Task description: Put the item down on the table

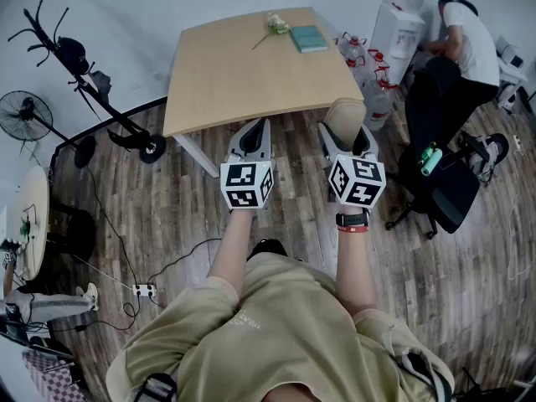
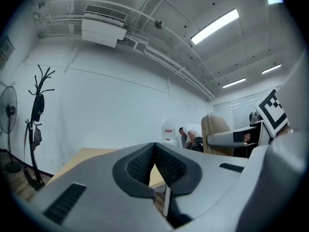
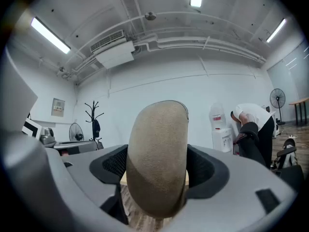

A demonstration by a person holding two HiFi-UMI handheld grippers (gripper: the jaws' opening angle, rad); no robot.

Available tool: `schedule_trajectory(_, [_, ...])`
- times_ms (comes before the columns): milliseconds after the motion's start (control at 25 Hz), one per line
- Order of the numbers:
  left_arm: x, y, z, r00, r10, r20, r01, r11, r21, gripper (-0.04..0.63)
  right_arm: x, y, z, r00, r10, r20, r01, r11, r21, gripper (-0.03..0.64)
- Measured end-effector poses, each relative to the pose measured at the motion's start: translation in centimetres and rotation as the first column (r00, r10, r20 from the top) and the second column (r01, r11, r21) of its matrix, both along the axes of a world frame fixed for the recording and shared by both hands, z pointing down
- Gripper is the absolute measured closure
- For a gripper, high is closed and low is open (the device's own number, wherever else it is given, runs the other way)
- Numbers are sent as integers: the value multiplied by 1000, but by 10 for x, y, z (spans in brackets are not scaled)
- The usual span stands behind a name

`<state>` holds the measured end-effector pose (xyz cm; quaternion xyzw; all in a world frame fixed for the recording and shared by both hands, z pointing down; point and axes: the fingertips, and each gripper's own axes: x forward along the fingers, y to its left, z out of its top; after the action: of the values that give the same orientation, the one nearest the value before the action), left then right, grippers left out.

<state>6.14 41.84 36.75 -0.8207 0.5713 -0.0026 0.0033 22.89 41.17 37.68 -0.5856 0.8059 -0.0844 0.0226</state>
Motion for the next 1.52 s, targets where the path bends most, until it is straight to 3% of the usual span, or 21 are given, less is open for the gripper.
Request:
schedule_trajectory(320, [-7,-12,3,999,-40,-21,40,999,10,572,-6,-15,2,1000,-24,-7,24,1000,7,242])
schedule_trajectory(600, [-13,-66,15,999,-31,-7,31,1000,-2,572,-18,-76,12,999,-36,-10,36,999,0,241])
schedule_trajectory(720, [-27,-104,21,999,-42,2,42,999,2,572,-34,-116,18,999,-36,-24,36,999,3,241])
schedule_trajectory(920, [-58,-187,26,997,-57,-43,57,998,-15,572,-64,-200,27,998,-46,-34,45,999,-15,241])
schedule_trajectory(1280, [-122,-356,7,995,-97,-20,96,995,-20,572,-125,-359,14,996,-78,-48,76,996,-39,242])
schedule_trajectory(1520, [-148,-433,5,996,-94,-4,94,995,-20,572,-161,-435,15,989,-136,59,141,987,-74,242])
